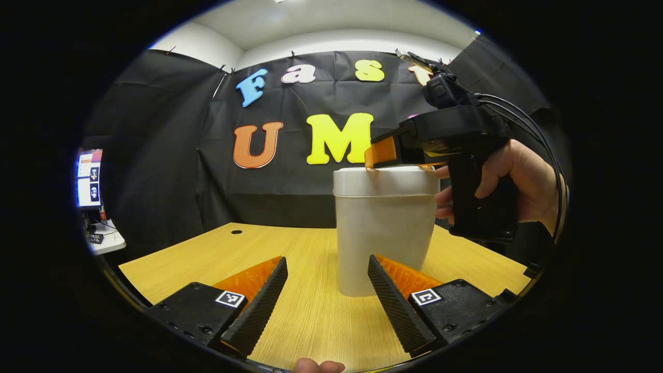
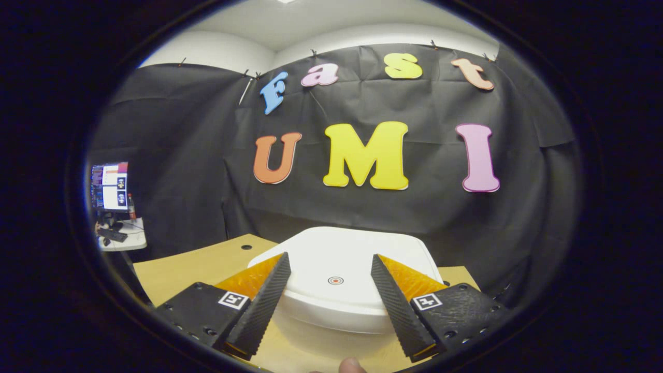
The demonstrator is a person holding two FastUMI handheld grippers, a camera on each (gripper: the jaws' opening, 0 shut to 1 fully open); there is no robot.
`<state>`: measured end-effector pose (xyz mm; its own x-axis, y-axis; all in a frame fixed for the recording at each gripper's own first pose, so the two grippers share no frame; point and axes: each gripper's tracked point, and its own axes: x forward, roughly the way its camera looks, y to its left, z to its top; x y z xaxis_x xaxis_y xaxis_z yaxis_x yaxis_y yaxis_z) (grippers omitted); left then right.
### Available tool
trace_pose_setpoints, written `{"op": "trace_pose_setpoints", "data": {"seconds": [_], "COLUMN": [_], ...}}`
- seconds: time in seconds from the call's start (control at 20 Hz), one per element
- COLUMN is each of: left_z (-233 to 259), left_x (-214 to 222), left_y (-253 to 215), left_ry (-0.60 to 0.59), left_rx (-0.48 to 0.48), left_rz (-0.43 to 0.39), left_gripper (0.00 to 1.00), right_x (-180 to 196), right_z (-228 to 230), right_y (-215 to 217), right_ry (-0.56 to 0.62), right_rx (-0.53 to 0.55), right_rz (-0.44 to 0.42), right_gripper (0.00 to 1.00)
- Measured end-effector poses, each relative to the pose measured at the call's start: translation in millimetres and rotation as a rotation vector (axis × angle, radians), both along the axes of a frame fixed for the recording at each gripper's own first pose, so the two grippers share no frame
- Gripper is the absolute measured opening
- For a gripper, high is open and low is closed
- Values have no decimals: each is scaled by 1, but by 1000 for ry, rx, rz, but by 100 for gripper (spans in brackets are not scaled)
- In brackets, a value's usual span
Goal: Press the lid of the desktop garbage bin to open it, pick up the crumpled paper on the desktop and throw it into the bin, then pick up the pop can on the desktop and drop it into the bin, and finally close the garbage bin lid.
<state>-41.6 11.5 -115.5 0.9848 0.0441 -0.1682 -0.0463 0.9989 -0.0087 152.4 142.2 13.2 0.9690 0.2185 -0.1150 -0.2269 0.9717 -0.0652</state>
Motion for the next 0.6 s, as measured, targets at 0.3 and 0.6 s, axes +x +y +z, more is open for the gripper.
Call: {"op": "trace_pose_setpoints", "data": {"seconds": [0.3, 0.6], "left_z": [5, 5], "left_x": [-2, -3], "left_y": [11, 13], "left_ry": [-13, -17], "left_rx": [-11, -14], "left_rz": [9, 9], "left_gripper": [100, 100], "right_x": [0, -2], "right_z": [-3, 4], "right_y": [0, 1], "right_ry": [26, -1], "right_rx": [9, 45], "right_rz": [-5, -22], "right_gripper": [100, 99]}}
